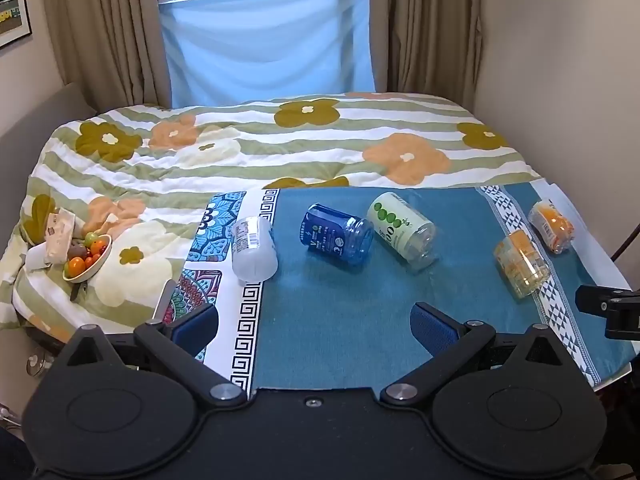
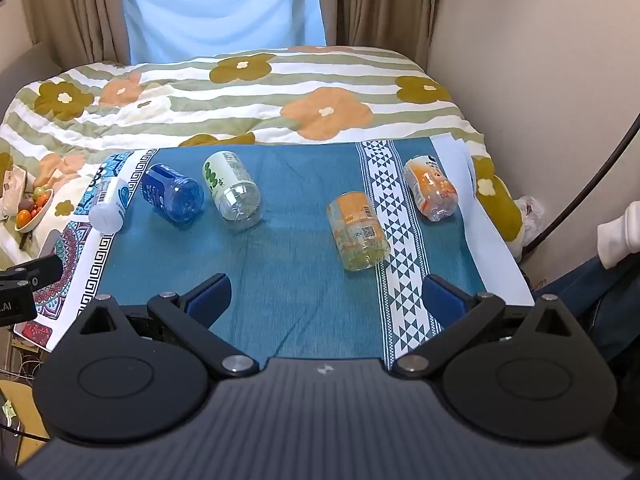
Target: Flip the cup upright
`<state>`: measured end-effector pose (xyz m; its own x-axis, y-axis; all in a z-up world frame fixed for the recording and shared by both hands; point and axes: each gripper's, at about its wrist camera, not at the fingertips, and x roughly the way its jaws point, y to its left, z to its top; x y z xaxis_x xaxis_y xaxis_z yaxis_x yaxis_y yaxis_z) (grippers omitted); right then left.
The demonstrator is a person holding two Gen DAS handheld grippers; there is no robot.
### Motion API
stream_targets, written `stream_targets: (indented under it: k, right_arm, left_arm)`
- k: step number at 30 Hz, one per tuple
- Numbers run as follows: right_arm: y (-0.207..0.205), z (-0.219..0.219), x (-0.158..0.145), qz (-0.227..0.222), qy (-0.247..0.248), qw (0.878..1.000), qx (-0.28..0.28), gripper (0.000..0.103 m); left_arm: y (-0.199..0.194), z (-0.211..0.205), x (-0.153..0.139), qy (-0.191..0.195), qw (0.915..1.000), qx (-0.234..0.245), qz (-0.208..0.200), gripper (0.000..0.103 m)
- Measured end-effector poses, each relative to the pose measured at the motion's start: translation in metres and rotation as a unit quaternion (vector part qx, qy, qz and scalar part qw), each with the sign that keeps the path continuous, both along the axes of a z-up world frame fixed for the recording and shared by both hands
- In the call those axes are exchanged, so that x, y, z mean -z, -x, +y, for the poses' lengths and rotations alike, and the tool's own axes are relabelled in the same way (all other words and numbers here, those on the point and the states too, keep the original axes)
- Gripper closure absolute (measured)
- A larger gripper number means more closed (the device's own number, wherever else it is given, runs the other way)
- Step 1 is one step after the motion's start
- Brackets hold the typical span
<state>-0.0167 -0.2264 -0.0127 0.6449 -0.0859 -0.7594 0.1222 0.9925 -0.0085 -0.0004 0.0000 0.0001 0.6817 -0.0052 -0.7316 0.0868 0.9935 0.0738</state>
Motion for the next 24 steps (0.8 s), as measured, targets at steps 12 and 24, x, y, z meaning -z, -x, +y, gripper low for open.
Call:
stream_targets:
  k: [12,24]
  right_arm:
    - [0.0012,-0.0012,0.0019,-0.004,0.0,1.0,0.0,0.0]
    - [0.0021,-0.0016,0.0021,-0.004,-0.001,1.0,0.0,0.0]
  left_arm:
    - [0.0023,-0.0074,0.0017,-0.018,0.9998,0.002,-0.008,0.0]
    - [-0.0001,-0.0048,-0.0015,-0.01,0.9999,0.003,-0.006,0.0]
